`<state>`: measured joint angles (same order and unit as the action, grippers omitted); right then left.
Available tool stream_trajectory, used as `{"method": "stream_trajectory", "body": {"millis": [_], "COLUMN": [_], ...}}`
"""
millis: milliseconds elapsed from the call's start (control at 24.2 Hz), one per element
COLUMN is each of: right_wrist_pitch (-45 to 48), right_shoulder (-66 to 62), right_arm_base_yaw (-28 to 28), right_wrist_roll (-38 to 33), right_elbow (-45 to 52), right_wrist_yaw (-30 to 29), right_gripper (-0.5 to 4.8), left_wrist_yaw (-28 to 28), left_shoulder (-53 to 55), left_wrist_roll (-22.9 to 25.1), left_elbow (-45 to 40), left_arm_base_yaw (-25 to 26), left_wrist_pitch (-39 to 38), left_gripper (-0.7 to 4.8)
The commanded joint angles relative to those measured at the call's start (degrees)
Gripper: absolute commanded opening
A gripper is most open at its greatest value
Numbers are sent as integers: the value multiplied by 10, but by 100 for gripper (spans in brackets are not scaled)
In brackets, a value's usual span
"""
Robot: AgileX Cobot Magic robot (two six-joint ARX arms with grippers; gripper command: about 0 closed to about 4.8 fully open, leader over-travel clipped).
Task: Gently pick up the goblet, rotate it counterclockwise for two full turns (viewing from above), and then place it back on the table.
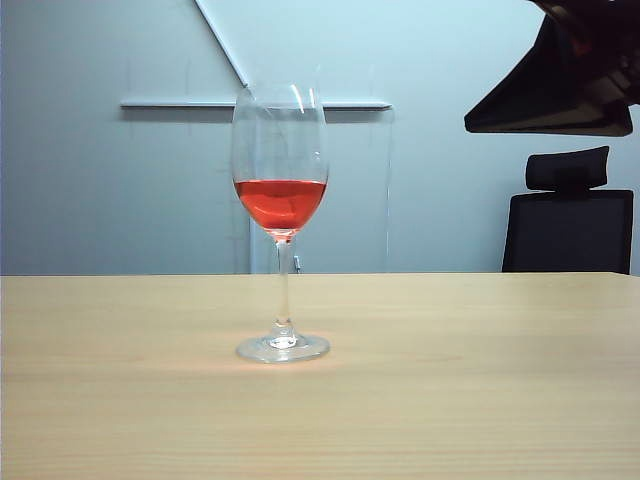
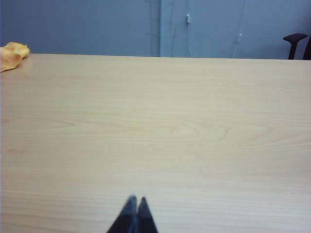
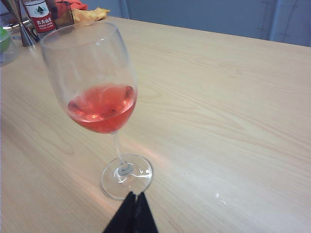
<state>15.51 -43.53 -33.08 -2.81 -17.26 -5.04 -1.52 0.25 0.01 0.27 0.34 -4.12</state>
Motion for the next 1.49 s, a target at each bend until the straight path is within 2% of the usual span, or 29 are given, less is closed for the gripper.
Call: {"method": "stream_trajectory", "body": {"millis": [41, 206, 371, 495, 536, 660, 908, 1073, 1485], "right_wrist_pitch": [3, -23, -75, -110, -108, -108, -104, -72, -80], "right_shoulder": [7, 71, 170, 265, 309, 356, 419, 436, 436], "right_arm_base_yaw": [-3, 1, 38, 113, 162, 228, 323, 331, 325], "right_wrist_roll": [-2, -2, -2, -2, -2, -2, -2, -2, -2], "right_elbow": [-1, -1, 0, 13, 31, 64, 121, 160, 172], "right_wrist_yaw": [1, 52, 47, 49, 47, 28, -4, -7, 16], "right_gripper": [-6, -6, -6, -6, -6, -6, -6, -6, -6], "left_wrist_yaw": [2, 2, 2, 2, 2, 2, 2, 2, 2], "left_shoulder": [1, 1, 1, 1, 1, 1, 1, 1, 1], "left_wrist_roll": [0, 0, 0, 0, 0, 0, 0, 0, 0], "left_elbow": [2, 2, 2, 2, 2, 2, 2, 2, 2], "left_arm_base_yaw": [1, 1, 1, 1, 1, 1, 0, 0, 0], "left_wrist_pitch": [3, 2, 2, 3, 3, 3, 3, 2, 1], "left_gripper": [-5, -5, -5, -5, -5, -5, -5, -5, -5]}}
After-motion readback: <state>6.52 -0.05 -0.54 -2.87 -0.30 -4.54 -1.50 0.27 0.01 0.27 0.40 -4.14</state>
